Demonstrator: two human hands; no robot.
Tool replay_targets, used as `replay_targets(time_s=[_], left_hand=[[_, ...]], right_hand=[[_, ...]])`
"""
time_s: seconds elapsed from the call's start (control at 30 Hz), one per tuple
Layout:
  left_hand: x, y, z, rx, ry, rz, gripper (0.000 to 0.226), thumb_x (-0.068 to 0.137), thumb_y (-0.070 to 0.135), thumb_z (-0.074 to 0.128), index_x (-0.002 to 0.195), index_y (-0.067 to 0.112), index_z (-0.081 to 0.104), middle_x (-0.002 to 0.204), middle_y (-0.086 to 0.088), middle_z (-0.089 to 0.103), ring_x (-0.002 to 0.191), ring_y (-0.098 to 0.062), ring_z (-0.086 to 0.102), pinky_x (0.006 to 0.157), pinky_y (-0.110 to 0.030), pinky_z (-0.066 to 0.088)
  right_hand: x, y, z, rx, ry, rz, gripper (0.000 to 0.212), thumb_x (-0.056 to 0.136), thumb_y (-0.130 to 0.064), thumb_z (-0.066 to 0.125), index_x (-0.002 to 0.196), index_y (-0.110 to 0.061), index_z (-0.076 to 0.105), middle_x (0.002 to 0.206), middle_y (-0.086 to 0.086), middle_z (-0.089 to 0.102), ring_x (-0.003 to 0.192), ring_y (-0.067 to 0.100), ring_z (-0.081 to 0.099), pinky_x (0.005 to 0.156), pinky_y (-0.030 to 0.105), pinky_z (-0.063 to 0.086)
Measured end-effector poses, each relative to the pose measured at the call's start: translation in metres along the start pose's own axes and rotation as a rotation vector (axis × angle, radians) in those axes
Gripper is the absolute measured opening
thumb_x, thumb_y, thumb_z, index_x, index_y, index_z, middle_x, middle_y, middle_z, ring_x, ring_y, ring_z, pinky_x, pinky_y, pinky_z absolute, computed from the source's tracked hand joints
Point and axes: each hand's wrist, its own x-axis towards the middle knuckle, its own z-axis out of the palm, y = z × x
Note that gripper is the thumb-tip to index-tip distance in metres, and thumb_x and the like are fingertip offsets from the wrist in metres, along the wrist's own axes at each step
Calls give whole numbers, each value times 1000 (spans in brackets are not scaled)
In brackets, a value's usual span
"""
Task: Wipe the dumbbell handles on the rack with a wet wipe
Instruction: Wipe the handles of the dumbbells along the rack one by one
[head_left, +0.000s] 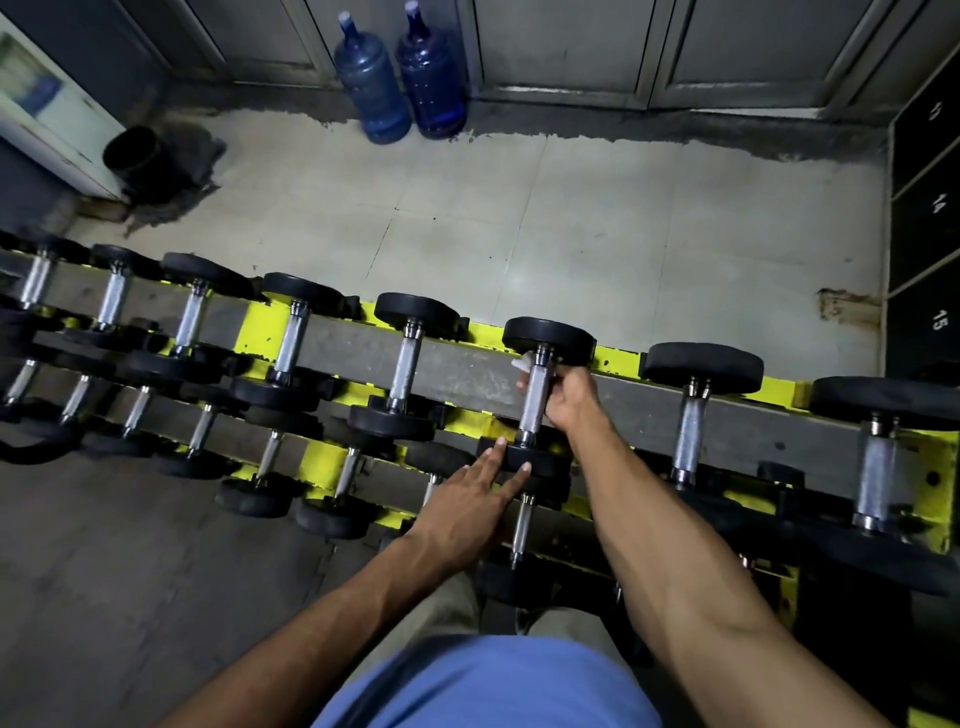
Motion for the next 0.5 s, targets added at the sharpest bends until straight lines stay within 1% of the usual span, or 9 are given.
replay_targets(time_s=[0.07, 0.13, 0.23, 0.27, 0.33, 0.37, 0.4, 0.43, 0.5], left_hand=[[0, -1, -1, 9, -20, 8, 92, 100, 14, 62, 168, 27, 2, 172, -22, -17, 162, -33, 9, 127, -41, 22], [2, -3, -4, 24, -30, 18, 98, 97, 14, 67, 168, 26, 1, 171, -23, -17, 161, -34, 9, 127, -42, 23], [2, -5, -7, 23, -53, 32, 92, 100, 15, 63, 168, 27, 1, 171, -22, -17, 161, -34, 10, 127, -43, 21], [1, -5, -8, 14, -61, 36, 90, 101, 16, 61, 168, 28, 2, 172, -22, -17, 161, -34, 10, 127, -43, 21], [1, -6, -10, 6, -58, 40, 89, 101, 13, 59, 169, 28, 2, 172, -22, -16, 161, -35, 10, 127, -44, 21], [2, -6, -11, 3, -54, 39, 89, 101, 11, 59, 168, 28, 2, 172, -23, -16, 161, -35, 10, 127, -44, 22], [2, -5, -14, 1, -57, 37, 89, 101, 9, 57, 168, 27, 2, 171, -23, -16, 161, -36, 10, 126, -44, 22], [2, -5, -16, 2, -64, 37, 88, 101, 7, 56, 168, 27, 2, 171, -23, -15, 161, -36, 11, 126, -45, 22], [2, -6, -19, 6, -71, 36, 87, 102, 7, 54, 169, 26, 2, 172, -23, -15, 160, -37, 12, 126, -45, 23]], right_hand=[[-2, 2, -4, -19, -25, 6, 36, 101, -13, 33, 97, -4, 68, 82, 17, 76, 64, 27, 71, 73, 45, 53], [0, -3, -2, 0, -50, 24, 37, 100, -13, 32, 99, -4, 68, 85, 15, 76, 67, 27, 73, 74, 44, 52], [-2, 6, 1, 36, -14, 0, 37, 102, -13, 30, 101, -4, 66, 88, 14, 76, 68, 26, 74, 71, 42, 53], [-3, 17, -4, 13, 7, -15, 37, 103, -12, 30, 103, -3, 66, 92, 16, 76, 69, 25, 73, 73, 42, 53], [-9, 34, -17, -49, -8, -14, 38, 103, -13, 31, 119, 2, 63, 104, 21, 72, 77, 29, 70, 79, 46, 53], [-7, 31, -19, -24, -26, 18, 39, 103, -14, 32, 123, 2, 61, 102, 20, 73, 80, 32, 69, 81, 47, 52], [-4, 22, -15, 13, -40, 32, 38, 103, -14, 31, 118, 1, 62, 96, 18, 74, 81, 33, 69, 82, 47, 52], [0, 11, -6, 54, -46, 28, 38, 103, -13, 29, 110, -1, 64, 89, 15, 76, 79, 32, 71, 80, 46, 51], [-2, -5, 13, 109, -31, 25, 41, 102, -13, 26, 96, -4, 66, 80, 11, 76, 67, 27, 73, 75, 43, 49]])
